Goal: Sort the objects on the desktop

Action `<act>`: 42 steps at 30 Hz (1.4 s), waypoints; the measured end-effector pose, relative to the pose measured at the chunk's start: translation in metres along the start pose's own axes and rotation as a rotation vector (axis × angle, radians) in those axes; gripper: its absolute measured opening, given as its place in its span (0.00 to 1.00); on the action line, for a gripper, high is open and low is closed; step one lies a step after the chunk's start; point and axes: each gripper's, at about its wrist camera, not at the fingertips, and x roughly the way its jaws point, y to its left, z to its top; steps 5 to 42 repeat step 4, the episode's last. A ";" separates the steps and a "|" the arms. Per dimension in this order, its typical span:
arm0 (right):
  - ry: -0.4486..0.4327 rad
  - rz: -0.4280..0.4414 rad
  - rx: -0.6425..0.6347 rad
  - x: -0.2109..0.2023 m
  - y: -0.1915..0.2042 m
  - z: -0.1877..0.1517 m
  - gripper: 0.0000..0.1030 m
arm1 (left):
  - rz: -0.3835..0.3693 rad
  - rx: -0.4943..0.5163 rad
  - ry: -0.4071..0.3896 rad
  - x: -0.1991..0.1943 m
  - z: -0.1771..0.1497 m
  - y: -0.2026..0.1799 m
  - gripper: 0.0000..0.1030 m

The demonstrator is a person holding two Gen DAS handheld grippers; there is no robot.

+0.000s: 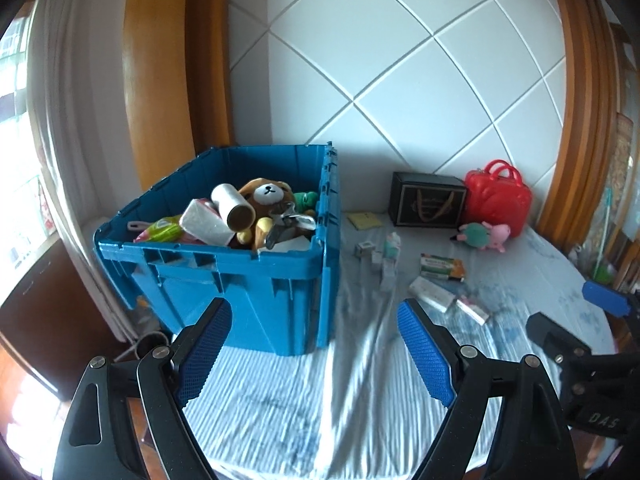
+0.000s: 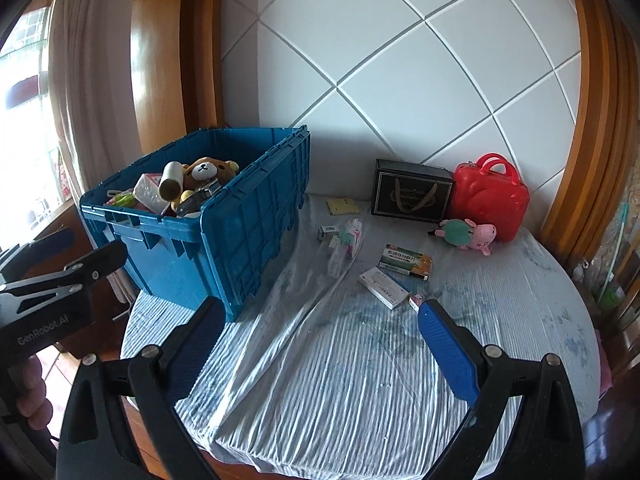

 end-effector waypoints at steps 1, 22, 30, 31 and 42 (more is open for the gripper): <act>-0.001 -0.001 0.002 -0.002 0.002 -0.002 0.96 | 0.001 0.004 0.000 -0.002 -0.002 0.001 0.83; -0.002 -0.009 0.001 -0.008 0.008 -0.006 0.96 | 0.006 0.018 -0.007 -0.010 -0.006 0.005 0.83; -0.002 -0.009 0.001 -0.008 0.008 -0.006 0.96 | 0.006 0.018 -0.007 -0.010 -0.006 0.005 0.83; -0.002 -0.009 0.001 -0.008 0.008 -0.006 0.96 | 0.006 0.018 -0.007 -0.010 -0.006 0.005 0.83; -0.002 -0.009 0.001 -0.008 0.008 -0.006 0.96 | 0.006 0.018 -0.007 -0.010 -0.006 0.005 0.83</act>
